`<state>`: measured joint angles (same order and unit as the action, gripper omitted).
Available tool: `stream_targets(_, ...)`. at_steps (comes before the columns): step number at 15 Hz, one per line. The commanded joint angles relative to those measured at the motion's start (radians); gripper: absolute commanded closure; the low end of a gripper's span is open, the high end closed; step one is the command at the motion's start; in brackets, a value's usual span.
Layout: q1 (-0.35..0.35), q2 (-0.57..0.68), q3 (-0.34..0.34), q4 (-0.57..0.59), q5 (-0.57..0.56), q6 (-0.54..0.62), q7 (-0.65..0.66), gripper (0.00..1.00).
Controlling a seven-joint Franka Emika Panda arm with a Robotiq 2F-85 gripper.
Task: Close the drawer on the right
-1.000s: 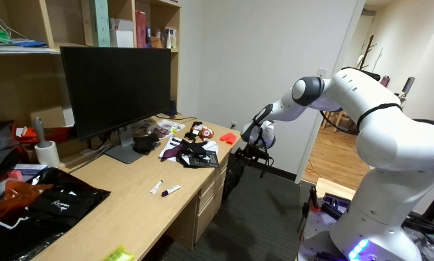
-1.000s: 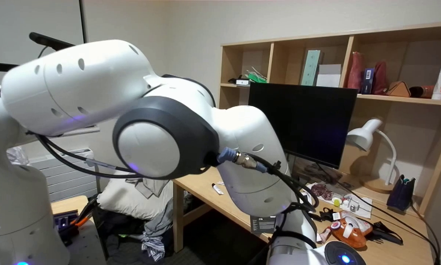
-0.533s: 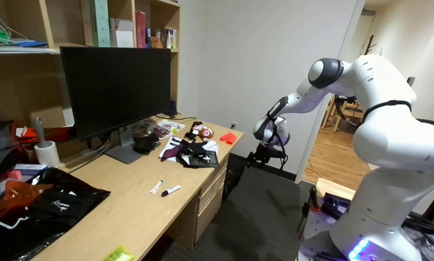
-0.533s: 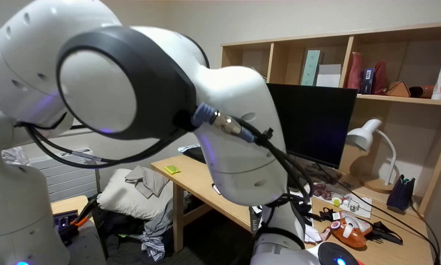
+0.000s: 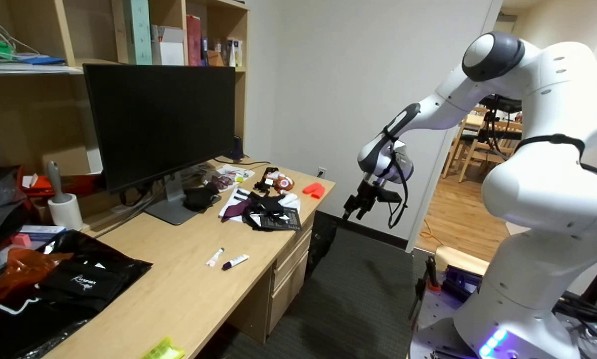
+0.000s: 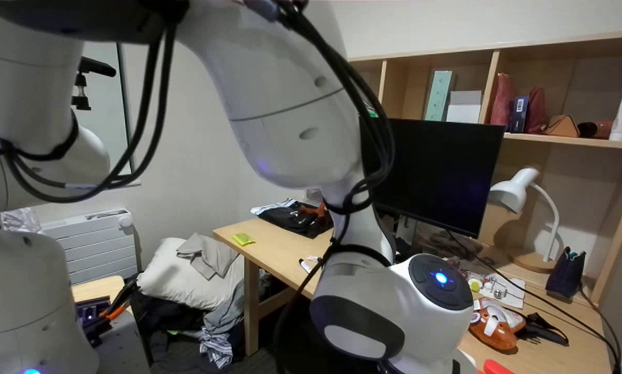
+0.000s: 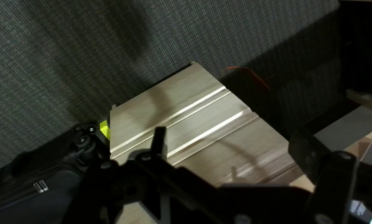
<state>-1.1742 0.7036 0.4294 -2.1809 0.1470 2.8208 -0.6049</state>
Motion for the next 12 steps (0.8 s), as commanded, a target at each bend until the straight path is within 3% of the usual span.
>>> stream_targets(1,0.005,-0.020,-0.004,-0.015,0.017,-0.003,-0.011,0.00)
stream_targets(4,0.000,-0.030,-0.003,-0.030,0.018,-0.003,-0.015,0.00)
stream_targets(5,0.047,-0.010,-0.053,-0.012,0.006,-0.002,0.032,0.00)
stream_targets(7,0.050,-0.038,-0.037,-0.053,0.013,0.013,0.014,0.00)
stream_targets(12,-0.040,-0.227,0.169,-0.253,0.053,0.073,-0.079,0.00)
